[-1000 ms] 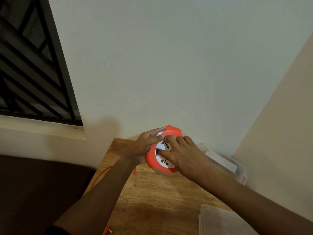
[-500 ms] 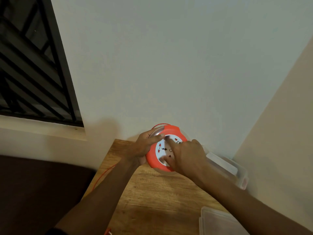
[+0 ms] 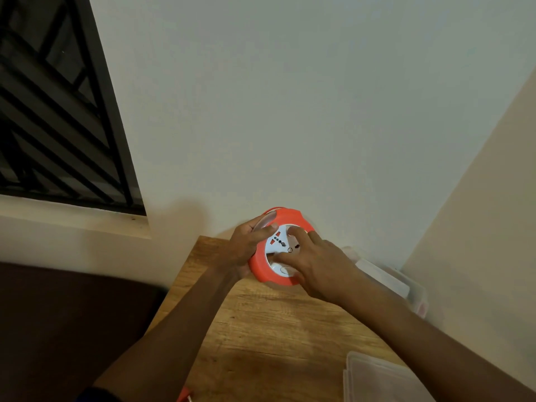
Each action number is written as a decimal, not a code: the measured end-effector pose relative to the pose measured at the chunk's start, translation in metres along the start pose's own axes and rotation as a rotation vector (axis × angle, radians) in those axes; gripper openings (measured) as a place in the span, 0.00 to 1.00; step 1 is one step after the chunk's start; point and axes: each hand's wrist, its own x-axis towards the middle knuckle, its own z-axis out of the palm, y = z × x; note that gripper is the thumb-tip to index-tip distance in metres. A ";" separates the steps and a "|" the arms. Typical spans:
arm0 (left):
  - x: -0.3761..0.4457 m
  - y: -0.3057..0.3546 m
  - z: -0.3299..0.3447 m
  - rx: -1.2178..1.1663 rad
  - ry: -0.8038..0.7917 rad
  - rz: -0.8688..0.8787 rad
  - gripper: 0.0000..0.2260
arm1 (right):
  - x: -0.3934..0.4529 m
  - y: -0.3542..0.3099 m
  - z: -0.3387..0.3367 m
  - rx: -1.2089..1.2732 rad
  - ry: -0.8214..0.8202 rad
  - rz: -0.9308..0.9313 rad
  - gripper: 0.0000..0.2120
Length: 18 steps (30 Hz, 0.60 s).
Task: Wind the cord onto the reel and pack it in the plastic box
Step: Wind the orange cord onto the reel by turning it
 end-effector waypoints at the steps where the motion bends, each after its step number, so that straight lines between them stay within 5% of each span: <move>1: -0.001 0.000 0.001 0.020 -0.016 -0.001 0.22 | 0.000 0.001 0.000 -0.033 -0.034 -0.015 0.31; 10: -0.002 -0.002 0.006 0.020 -0.059 0.010 0.15 | 0.008 0.004 0.004 -0.255 0.033 -0.101 0.31; 14: 0.003 -0.002 0.012 -0.020 0.022 0.086 0.21 | 0.016 -0.006 0.008 0.078 0.175 0.356 0.31; 18: 0.005 -0.003 0.014 -0.018 0.117 0.128 0.10 | 0.026 -0.008 0.014 0.517 0.226 0.631 0.29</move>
